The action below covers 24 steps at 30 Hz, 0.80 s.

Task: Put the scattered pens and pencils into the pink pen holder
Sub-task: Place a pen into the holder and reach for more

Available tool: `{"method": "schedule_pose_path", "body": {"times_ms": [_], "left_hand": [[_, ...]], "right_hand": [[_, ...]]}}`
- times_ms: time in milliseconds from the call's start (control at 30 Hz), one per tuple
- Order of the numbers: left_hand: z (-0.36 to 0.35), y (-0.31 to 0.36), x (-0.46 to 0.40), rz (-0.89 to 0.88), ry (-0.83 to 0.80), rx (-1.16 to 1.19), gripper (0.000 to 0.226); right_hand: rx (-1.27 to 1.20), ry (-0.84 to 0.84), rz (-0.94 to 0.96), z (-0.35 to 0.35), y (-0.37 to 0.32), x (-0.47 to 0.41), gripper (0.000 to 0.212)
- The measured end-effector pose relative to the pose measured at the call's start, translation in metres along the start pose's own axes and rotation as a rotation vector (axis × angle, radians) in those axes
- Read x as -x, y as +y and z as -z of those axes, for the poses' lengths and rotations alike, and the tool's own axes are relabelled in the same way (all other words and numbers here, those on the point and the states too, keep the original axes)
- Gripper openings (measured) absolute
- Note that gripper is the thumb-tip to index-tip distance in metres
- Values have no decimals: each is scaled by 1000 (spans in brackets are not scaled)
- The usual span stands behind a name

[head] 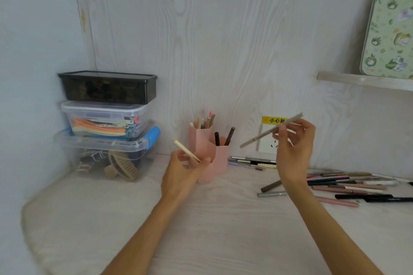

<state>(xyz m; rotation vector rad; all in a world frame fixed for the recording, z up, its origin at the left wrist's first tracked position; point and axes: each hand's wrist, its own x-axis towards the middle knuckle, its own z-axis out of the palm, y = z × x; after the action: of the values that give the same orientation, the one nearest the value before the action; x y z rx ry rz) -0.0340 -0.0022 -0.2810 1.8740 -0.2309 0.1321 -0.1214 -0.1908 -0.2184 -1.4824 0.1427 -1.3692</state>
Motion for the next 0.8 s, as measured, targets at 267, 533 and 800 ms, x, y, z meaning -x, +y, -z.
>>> {"method": "schedule_pose_path", "body": {"times_ms": [267, 533, 800], "left_hand": [[3, -4, -2, -38, -32, 6, 31], [3, -5, 0, -23, -1, 4, 33], [0, -8, -3, -104, -21, -98, 53]], "right_hand": [[53, -134, 275, -85, -46, -10, 51], [457, -512, 362, -116, -3, -7, 34], [502, -481, 384, -82, 16, -15, 27]]}}
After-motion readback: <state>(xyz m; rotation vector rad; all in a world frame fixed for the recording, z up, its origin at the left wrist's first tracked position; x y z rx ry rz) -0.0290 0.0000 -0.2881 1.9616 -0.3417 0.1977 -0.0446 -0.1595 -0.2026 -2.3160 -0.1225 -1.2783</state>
